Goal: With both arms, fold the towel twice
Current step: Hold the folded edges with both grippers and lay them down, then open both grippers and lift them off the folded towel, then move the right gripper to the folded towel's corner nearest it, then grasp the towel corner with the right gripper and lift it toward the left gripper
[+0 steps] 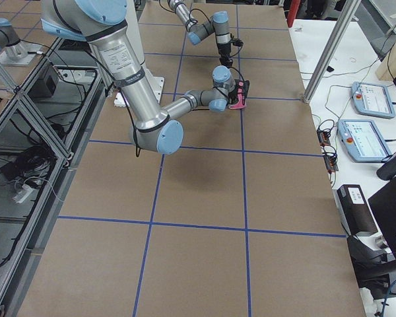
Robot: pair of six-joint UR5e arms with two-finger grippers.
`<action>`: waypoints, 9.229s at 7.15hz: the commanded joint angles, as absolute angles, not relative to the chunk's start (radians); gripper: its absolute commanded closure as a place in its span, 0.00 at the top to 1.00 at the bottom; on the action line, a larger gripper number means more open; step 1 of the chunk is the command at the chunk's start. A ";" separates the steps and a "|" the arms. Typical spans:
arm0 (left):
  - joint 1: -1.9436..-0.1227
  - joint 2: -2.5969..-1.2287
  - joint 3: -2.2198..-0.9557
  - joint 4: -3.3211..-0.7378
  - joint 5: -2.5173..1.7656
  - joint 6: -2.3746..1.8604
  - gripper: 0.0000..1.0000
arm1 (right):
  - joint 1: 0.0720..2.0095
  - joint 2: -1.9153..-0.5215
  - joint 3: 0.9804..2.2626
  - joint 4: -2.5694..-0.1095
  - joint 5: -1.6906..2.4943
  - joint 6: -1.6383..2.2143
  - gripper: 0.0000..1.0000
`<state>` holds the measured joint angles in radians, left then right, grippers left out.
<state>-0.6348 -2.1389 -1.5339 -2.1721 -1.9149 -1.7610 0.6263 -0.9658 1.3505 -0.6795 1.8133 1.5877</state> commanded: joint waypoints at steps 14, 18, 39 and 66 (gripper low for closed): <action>-0.739 -2.141 -1.528 -2.168 -1.997 -1.784 1.00 | 0.591 -0.937 1.358 -0.755 1.848 1.867 0.99; -0.739 -2.134 -1.528 -2.169 -1.999 -1.781 1.00 | 0.607 -0.931 1.338 -0.756 1.848 1.852 0.99; -0.756 -2.120 -1.529 -2.174 -2.000 -1.781 1.00 | 0.638 -0.755 1.114 -0.753 1.847 1.847 0.98; -0.831 -2.085 -1.531 -2.181 -2.083 -1.729 1.00 | 0.601 -0.623 0.965 -0.750 1.882 1.830 0.99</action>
<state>-0.8228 -2.0850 -1.5309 -2.1813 -2.0731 -1.7291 0.6077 -0.6328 0.9793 -0.7501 1.8888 1.8301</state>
